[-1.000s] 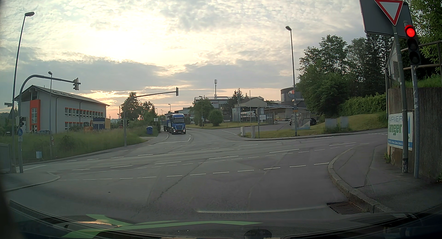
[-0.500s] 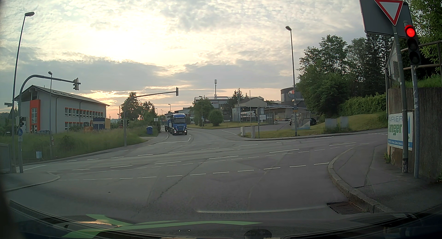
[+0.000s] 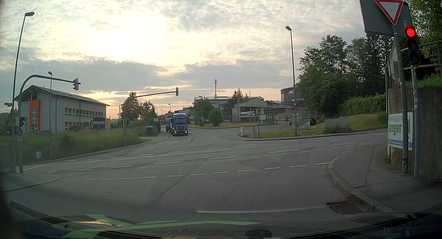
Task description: Follow the waypoints while adhering to traffic rules and regulations
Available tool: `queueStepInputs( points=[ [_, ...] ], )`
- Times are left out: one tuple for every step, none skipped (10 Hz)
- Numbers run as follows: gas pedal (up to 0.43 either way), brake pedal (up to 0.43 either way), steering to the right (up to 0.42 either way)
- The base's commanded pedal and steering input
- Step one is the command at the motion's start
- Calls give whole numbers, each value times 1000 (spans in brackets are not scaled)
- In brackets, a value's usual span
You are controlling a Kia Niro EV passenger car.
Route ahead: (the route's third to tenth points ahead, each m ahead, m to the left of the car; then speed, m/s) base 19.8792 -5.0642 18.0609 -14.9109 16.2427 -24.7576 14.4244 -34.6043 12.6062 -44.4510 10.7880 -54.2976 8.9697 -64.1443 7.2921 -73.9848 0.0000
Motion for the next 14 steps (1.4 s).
queueStepInputs(
  points=[
    [0,396,4],
    [0,396,4],
    [0,396,4],
    [0,396,4],
    [0,396,4],
    [0,396,4],
    [0,396,4],
    [0,396,4],
    [0,390,4],
    [0,396,4],
    [0,390,4],
    [0,396,4],
    [0,390,4],
    [0,390,4]
  ],
)
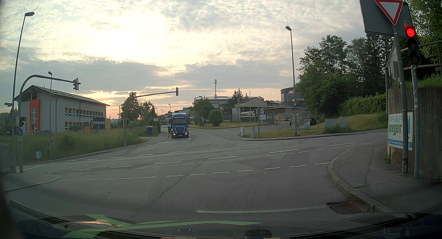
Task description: Follow the waypoints while adhering to traffic rules and regulations
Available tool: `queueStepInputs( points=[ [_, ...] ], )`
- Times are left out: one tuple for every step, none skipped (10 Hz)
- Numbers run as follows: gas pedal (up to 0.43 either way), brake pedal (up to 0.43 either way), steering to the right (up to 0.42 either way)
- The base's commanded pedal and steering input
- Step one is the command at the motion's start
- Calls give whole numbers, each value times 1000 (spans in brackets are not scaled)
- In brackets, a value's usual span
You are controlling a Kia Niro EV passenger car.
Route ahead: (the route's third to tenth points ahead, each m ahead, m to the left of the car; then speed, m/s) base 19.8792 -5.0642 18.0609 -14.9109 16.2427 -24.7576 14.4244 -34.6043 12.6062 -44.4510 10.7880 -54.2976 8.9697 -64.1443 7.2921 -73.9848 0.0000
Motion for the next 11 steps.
queueStepInputs(
  points=[
    [0,390,4],
    [0,390,4],
    [0,390,4],
    [0,390,4],
    [0,390,4],
    [0,390,4],
    [0,390,4],
    [0,390,4],
    [0,396,4],
    [0,396,4],
    [0,390,4]
  ],
)
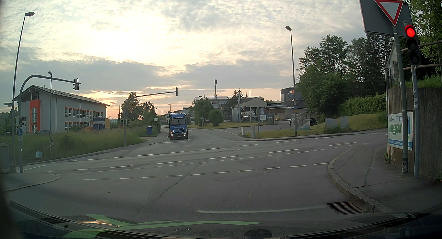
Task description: Follow the waypoints while adhering to traffic rules and regulations
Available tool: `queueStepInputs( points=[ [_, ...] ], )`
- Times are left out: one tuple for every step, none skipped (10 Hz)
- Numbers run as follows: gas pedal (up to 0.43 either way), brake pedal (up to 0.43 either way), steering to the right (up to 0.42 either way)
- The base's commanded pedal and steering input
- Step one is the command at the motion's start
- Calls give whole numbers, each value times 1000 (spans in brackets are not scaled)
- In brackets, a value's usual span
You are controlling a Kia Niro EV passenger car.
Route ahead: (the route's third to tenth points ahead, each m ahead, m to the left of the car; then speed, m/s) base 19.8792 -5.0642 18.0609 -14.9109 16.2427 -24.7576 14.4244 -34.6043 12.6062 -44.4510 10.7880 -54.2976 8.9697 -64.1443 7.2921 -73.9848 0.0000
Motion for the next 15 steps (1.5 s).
queueStepInputs(
  points=[
    [0,390,4],
    [0,390,4],
    [0,396,4],
    [0,390,4],
    [0,390,4],
    [0,396,4],
    [0,390,4],
    [0,390,4],
    [0,396,4],
    [0,396,4],
    [0,390,4],
    [0,390,4],
    [0,390,4],
    [0,390,4],
    [0,390,4]
  ],
)
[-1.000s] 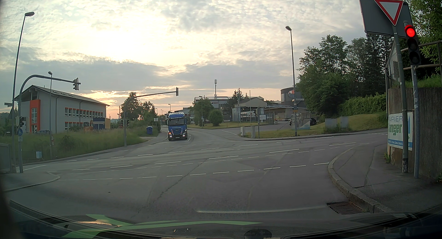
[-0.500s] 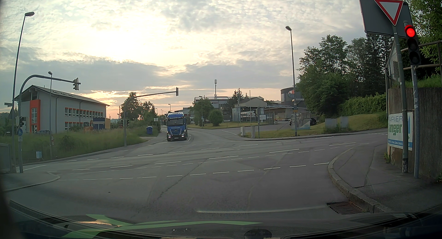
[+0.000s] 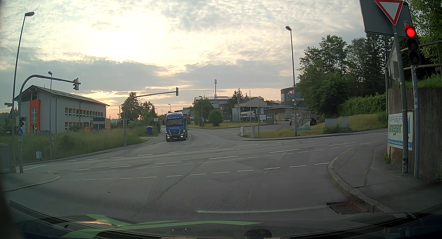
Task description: Follow the waypoints while adhering to traffic rules and regulations
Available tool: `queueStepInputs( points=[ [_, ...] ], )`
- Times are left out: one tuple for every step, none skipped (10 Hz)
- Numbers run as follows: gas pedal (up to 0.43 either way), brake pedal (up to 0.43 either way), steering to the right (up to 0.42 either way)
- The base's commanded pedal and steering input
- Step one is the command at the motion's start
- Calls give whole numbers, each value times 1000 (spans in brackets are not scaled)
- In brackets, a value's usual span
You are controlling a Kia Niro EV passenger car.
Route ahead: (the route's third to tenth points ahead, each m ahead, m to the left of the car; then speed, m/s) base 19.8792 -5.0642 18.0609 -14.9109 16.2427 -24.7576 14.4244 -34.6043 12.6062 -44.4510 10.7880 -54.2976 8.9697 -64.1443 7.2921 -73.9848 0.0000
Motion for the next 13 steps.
queueStepInputs(
  points=[
    [0,390,4],
    [0,390,4],
    [0,390,4],
    [0,396,4],
    [0,390,4],
    [0,396,4],
    [0,390,4],
    [0,396,4],
    [0,396,4],
    [0,390,4],
    [0,390,4],
    [0,390,4],
    [0,396,4]
  ],
)
